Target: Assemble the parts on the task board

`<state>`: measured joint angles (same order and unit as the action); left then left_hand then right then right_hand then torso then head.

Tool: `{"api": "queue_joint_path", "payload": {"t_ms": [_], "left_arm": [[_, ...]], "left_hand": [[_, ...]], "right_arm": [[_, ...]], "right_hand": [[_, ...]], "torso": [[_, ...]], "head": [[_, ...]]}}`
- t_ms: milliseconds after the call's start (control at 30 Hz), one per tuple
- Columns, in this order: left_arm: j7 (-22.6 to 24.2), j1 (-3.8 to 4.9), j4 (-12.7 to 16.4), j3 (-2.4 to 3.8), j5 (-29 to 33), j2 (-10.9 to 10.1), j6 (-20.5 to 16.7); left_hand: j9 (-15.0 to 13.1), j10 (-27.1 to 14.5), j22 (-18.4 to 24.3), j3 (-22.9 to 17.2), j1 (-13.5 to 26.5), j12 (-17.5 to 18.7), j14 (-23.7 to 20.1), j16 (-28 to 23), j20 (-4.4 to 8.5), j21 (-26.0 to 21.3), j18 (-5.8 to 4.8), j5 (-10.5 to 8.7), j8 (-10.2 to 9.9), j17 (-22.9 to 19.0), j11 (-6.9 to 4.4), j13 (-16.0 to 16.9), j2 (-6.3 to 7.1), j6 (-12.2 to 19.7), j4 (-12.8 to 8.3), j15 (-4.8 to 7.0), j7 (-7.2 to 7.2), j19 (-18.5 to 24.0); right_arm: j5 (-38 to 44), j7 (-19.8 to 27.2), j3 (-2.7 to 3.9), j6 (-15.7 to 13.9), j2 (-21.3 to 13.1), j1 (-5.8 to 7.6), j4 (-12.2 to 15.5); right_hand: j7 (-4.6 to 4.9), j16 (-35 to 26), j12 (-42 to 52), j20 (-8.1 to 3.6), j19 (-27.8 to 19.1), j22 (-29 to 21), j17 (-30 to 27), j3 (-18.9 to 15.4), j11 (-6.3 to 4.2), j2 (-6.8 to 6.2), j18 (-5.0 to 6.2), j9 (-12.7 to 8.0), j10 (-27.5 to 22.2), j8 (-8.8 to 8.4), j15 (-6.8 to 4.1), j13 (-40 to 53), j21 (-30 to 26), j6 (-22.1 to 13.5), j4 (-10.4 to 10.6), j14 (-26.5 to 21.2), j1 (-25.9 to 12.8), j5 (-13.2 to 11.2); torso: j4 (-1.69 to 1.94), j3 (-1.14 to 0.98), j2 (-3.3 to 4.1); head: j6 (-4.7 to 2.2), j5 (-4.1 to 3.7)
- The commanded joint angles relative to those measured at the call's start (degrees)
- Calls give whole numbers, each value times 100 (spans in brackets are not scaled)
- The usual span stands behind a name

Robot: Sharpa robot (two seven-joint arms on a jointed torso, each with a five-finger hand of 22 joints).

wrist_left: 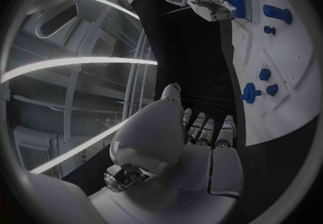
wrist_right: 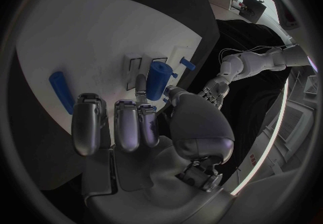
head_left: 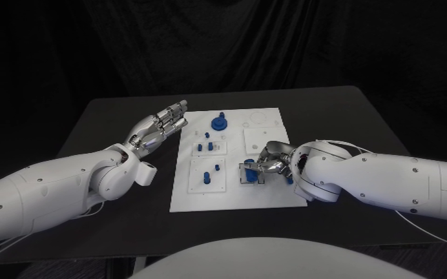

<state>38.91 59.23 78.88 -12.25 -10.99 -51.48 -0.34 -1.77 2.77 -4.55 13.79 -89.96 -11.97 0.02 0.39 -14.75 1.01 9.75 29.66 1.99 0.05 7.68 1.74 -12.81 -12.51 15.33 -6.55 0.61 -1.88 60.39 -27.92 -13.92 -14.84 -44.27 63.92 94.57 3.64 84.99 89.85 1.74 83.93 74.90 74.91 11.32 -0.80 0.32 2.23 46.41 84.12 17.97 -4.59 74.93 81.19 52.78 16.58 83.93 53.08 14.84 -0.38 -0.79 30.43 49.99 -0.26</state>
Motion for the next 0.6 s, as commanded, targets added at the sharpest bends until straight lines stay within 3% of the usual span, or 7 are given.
{"api": "queue_joint_path", "payload": {"t_ms": [33, 433, 600], "left_arm": [[350, -5, 0, 6, 2, 15, 77], [340, -8, -11, 6, 2, 22, 95], [338, -9, -11, 6, 2, 20, 101]], "left_hand": [[-5, 16, -3, -37, -63, -20, -2, -39, -37, 38, 59, 39, 26, -5, 38, 5, -1, 14, 11, -51, -43, 6], [-4, 15, -6, -37, -64, -17, -2, -39, -40, 39, 59, 38, 26, -5, 42, 4, 3, 18, 10, -57, -55, 4], [-4, 15, -6, -38, -65, -17, -2, -39, -41, 39, 59, 40, 26, -5, 43, 4, 4, 17, 9, -59, -58, 3]], "right_arm": [[-16, 71, 3, 54, 6, -13, -4], [-16, 90, 3, 161, 23, -13, -4], [11, 175, 3, 55, 1, -13, 20]], "right_hand": [[15, -29, 15, 38, 194, 1190, 137, -97, 39, 32, 17, -22, 588, -43, 42, 1507, -43, -18, 0, 365, -101, -134], [34, -24, 15, 52, 187, 1184, 143, -303, 56, 31, 21, -77, 588, -111, 57, 1507, -62, -38, -29, 366, -204, -417], [33, -22, 15, 54, 186, 1184, 146, -324, 57, 16, 22, -84, 588, -113, 58, 1507, -65, -26, -65, 367, -129, -456]], "torso": [[-3, -2, 1], [0, -1, 3], [2, 0, 2]], "head": [[1, 4], [1, 22], [1, 32]]}}
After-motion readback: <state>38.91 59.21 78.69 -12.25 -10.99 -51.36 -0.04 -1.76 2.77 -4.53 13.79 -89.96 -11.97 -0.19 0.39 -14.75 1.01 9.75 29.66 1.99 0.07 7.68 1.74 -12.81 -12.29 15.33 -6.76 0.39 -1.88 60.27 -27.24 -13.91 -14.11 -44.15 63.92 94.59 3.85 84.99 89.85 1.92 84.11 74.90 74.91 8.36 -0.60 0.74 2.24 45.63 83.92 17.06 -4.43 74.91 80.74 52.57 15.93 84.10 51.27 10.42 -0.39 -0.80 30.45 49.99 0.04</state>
